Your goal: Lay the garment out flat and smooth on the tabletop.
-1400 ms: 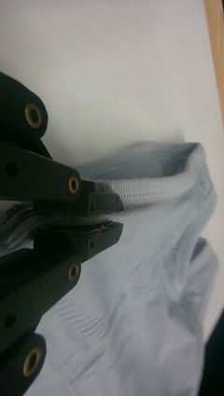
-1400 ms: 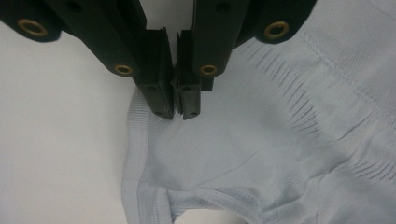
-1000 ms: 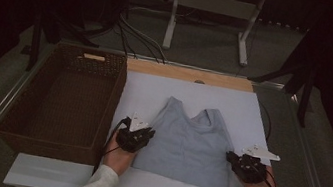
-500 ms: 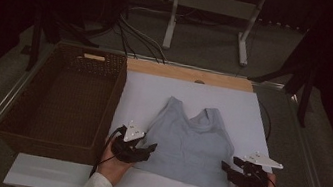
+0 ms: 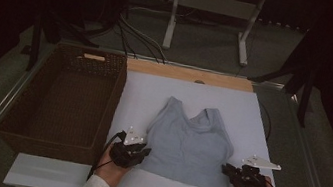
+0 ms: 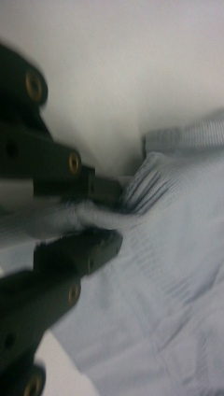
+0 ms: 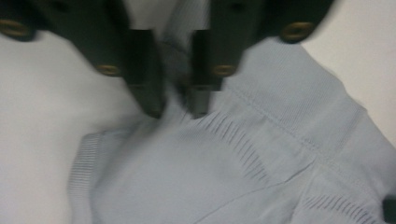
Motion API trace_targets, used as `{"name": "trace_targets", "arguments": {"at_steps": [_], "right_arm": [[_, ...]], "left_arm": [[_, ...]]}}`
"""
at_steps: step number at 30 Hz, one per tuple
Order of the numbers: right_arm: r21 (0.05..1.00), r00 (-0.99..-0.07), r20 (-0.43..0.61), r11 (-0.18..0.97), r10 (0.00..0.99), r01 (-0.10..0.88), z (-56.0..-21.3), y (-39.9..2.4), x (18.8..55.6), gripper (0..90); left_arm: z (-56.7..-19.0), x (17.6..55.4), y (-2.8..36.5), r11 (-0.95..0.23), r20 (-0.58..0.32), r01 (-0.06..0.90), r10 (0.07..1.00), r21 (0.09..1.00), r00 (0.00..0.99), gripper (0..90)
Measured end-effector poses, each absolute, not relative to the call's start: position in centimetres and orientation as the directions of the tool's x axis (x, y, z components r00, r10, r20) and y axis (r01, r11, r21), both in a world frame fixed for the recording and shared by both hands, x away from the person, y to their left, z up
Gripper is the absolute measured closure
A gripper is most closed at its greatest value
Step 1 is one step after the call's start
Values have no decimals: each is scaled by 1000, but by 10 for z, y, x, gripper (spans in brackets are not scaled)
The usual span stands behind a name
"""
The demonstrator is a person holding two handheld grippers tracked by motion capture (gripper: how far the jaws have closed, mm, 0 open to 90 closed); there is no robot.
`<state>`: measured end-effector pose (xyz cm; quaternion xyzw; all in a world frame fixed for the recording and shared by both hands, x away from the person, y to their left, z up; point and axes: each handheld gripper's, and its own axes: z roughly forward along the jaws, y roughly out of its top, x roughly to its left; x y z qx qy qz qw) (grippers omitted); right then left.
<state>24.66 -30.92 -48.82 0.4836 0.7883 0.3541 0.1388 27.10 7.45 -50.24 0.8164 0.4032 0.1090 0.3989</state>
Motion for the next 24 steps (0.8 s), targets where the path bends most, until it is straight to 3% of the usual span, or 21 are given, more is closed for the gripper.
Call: {"name": "trace_targets", "arguments": {"at_steps": [4,16,24], "right_arm": [[704,-495,109,285,862,651,-484,-311,244,863],[725,-503,108,278,858,630,-478,-315,229,869],[723,-493,89,284,865,630,-479,-317,227,868]], "left_arm": [[-499,267,74,-359,-148,568,737,741,659,809],[-491,247,74,-348,-193,570,705,744,682,805],[-493,247,74,-356,-171,568,719,742,674,800]]}}
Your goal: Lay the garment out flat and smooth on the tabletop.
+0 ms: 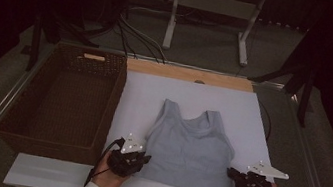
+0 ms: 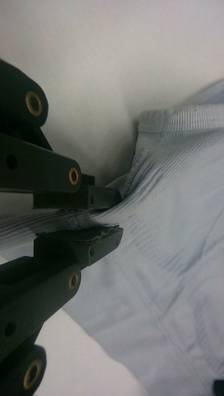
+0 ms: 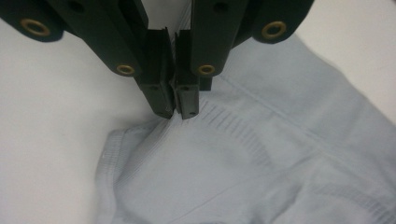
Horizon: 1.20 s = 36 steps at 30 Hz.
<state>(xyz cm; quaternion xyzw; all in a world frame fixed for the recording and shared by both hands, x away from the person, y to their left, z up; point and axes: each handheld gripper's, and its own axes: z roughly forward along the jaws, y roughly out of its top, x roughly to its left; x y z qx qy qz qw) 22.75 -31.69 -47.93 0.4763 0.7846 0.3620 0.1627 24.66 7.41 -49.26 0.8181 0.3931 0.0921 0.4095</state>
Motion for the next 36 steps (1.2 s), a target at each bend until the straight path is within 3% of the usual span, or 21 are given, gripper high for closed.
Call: {"name": "trace_targets", "arguments": {"at_steps": [3,7,8,9,10,20,21,24,27,28,30,31,33,36], "right_arm": [[720,-488,84,286,869,632,-481,-317,230,868],[720,-485,94,277,869,636,-482,-317,234,845],[730,-482,94,269,871,629,-480,-316,234,771],[730,-482,94,269,871,629,-480,-316,234,771],[740,-475,98,255,875,622,-479,-316,235,708],[770,-481,122,223,868,598,-475,-312,240,542],[781,-478,131,206,868,590,-473,-312,241,455],[792,-479,137,195,867,579,-472,-313,243,381],[812,-475,148,167,868,559,-470,-314,245,243],[812,-475,148,167,868,559,-470,-314,245,243],[821,-473,151,157,868,549,-470,-314,247,175],[825,-469,158,146,869,546,-469,-313,249,135],[832,-468,159,138,869,537,-468,-312,252,105],[838,-466,151,137,872,528,-467,-310,254,75]], "left_arm": [[-495,250,75,-347,-173,577,730,740,661,782],[-493,250,76,-320,-180,555,724,768,666,607],[-490,250,76,-304,-181,544,724,782,666,568],[-490,250,76,-304,-181,544,724,782,666,542],[-489,251,76,-293,-184,536,723,792,666,515],[-486,249,75,-268,-177,498,714,825,677,384],[-485,249,74,-262,-170,490,720,831,673,351],[-483,251,74,-261,-162,486,727,834,667,263],[-481,253,71,-245,-149,471,741,848,655,186],[-481,253,71,-245,-149,471,741,848,655,157],[-481,253,71,-247,-128,458,754,854,644,145],[-482,254,71,-251,-125,456,752,854,647,71],[-482,254,73,-247,-131,458,751,854,648,8],[-482,255,75,-244,-130,457,753,855,645,0]]}}
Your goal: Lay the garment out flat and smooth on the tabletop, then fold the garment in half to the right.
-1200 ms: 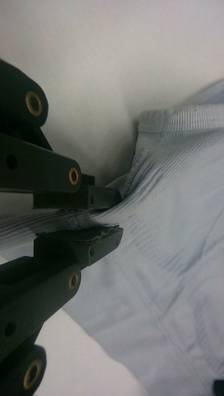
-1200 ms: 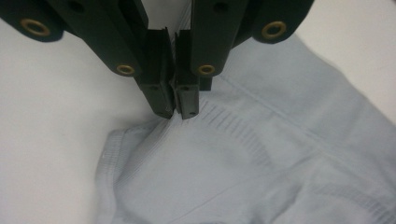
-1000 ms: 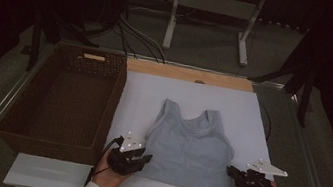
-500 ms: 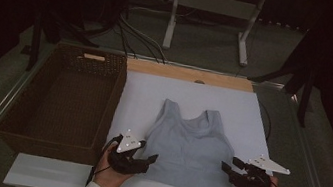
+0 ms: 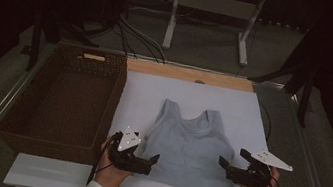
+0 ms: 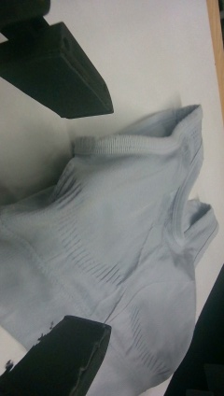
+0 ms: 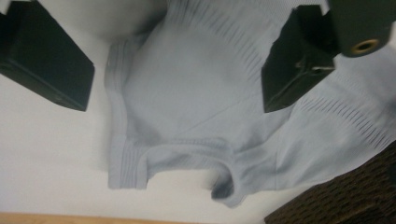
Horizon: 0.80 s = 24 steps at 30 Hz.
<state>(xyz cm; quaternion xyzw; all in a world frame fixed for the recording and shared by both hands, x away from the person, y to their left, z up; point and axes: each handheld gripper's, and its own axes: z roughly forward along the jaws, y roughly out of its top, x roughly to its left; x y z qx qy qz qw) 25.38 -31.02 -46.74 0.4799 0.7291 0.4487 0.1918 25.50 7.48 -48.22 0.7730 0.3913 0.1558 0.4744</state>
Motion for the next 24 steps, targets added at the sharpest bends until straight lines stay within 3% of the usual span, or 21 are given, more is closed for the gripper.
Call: {"name": "trace_targets", "arguments": {"at_steps": [1,8,20,24], "right_arm": [[843,-460,149,130,875,522,-468,-308,256,38],[856,-445,142,117,884,504,-470,-307,256,37],[871,-399,152,68,904,487,-473,-313,255,38],[874,-397,150,65,906,481,-473,-313,254,38]], "left_arm": [[-483,256,77,-238,-138,457,749,857,648,0],[-489,263,78,-224,-185,501,744,836,642,2],[-504,274,74,-236,-219,554,744,798,632,173],[-506,279,71,-242,-225,568,744,787,629,272]]}}
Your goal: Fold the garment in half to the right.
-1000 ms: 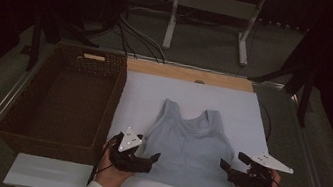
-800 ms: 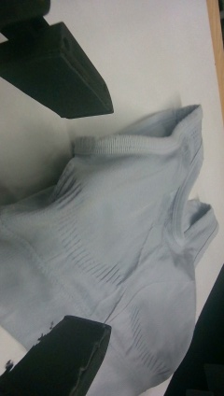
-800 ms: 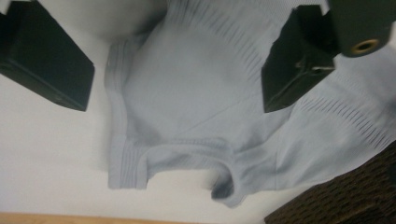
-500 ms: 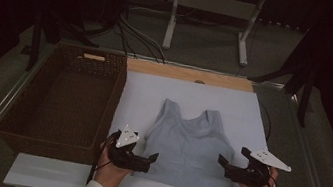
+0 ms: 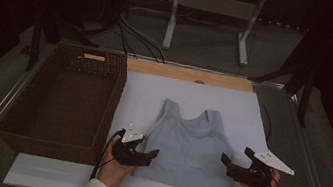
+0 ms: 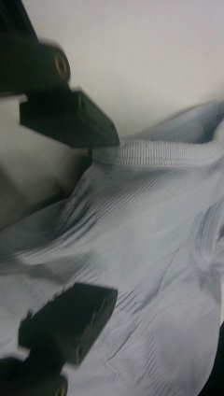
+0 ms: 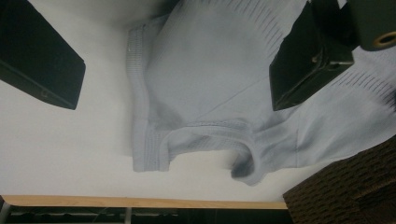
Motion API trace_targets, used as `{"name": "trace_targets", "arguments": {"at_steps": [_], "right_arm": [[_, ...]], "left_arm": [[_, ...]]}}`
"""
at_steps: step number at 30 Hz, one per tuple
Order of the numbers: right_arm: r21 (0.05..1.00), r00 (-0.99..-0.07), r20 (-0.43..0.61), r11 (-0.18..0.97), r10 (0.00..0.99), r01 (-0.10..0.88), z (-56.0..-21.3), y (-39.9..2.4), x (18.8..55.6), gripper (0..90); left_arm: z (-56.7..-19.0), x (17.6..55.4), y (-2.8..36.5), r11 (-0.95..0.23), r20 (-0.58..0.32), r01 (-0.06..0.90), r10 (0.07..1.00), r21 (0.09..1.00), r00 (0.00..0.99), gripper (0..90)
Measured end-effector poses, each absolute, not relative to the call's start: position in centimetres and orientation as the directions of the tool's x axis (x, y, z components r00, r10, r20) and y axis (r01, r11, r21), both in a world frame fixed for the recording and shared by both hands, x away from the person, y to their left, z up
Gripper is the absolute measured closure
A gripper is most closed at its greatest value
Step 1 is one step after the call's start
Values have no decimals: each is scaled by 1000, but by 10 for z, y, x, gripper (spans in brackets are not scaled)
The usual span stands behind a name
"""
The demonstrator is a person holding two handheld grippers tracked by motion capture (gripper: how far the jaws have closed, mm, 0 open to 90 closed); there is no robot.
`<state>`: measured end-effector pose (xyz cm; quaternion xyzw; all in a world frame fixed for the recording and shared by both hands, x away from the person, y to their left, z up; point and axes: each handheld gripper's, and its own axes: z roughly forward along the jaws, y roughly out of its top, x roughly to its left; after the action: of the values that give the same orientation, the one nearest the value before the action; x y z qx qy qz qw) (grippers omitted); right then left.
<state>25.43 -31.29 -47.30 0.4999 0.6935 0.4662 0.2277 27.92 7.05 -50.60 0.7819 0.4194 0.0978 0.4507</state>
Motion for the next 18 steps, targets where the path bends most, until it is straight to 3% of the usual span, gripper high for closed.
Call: {"name": "trace_targets", "arguments": {"at_steps": [5,9,13,18], "right_arm": [[874,-402,147,71,904,481,-473,-310,253,38],[874,-404,148,72,903,481,-473,-310,253,38],[874,-404,144,75,903,480,-474,-310,252,38],[877,-401,144,71,905,476,-474,-311,251,38]], "left_arm": [[-509,284,67,-228,-233,560,739,797,632,365],[-508,289,70,-200,-275,575,725,794,632,606],[-504,286,70,-201,-272,573,726,795,631,782],[-502,281,68,-206,-272,583,732,786,625,818]]}}
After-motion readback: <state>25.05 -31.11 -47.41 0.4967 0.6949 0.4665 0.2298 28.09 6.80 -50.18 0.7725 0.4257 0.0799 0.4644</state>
